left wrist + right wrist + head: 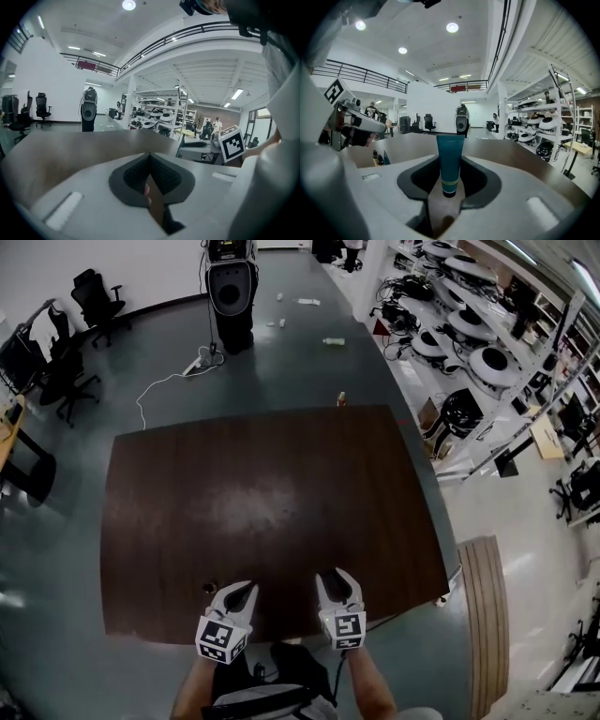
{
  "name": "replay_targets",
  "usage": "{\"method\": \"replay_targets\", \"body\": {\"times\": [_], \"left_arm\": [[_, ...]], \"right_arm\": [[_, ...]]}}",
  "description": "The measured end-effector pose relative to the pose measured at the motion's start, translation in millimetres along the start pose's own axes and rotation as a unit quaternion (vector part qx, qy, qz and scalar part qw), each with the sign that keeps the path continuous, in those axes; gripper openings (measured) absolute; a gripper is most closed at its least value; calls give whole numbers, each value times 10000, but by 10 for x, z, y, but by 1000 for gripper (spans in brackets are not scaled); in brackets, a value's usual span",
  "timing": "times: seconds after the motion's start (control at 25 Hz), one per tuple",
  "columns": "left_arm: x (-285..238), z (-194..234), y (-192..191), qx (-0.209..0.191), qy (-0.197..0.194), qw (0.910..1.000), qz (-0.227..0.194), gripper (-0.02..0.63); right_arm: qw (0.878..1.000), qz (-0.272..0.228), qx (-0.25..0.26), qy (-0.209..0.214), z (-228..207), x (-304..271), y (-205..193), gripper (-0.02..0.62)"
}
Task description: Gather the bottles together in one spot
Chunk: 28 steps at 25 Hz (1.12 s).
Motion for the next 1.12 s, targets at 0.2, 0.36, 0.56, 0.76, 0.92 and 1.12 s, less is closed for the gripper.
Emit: {"method": "replay_targets", "body": {"times": [0.2, 0.36, 0.56, 0.76, 0.92, 1.12], "left_arm": [[224, 149, -83, 137, 144, 9998, 3, 2], [364, 219, -90, 203, 223, 9995, -7, 2], [498, 321, -164, 263, 345, 9990, -54, 2], [621, 442, -220, 308, 506, 9982, -84, 2], [693, 506, -279, 189, 602, 9979, -120, 2], [746, 555, -355, 188, 735, 9970, -177, 2]], "right_arm": [[9996, -29, 55, 257, 283, -71, 70, 132], [9987, -49, 103, 492, 486, -125, 156, 132], [9975, -97, 139, 685, 689, -194, 166, 132], [9962, -56, 180, 850, 849, -285, 134, 132], [9955, -41, 190, 926, 948, -359, 59, 132], [9954, 9, 134, 950, 973, -447, -87, 132]]}}
Point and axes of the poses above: the fingertips, and each gripper's own axes: x backward along the fingers, z to its left, y out of its top, the point moved 10 cm from there along x, backward along the fingers
